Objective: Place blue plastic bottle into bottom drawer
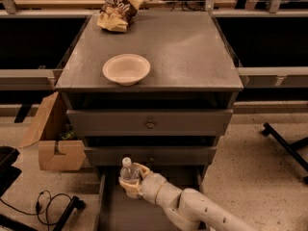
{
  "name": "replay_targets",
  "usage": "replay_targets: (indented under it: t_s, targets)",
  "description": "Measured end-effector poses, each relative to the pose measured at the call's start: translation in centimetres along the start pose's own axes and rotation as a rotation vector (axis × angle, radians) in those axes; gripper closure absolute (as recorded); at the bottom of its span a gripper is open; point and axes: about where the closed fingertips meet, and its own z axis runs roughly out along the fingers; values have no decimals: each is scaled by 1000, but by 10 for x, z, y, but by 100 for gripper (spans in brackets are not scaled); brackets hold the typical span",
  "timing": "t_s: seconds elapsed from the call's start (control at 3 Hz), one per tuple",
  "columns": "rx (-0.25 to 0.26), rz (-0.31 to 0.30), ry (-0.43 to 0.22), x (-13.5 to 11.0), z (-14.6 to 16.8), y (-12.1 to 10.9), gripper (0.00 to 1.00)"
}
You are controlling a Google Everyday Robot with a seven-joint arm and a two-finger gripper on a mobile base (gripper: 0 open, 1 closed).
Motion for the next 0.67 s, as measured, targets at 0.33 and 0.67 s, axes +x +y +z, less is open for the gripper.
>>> replay_targets:
  t_s: [0.33,0.67]
  targets:
    - [-1,5,3,7,6,2,100]
    - [-45,-29,-19,23,27,5,100]
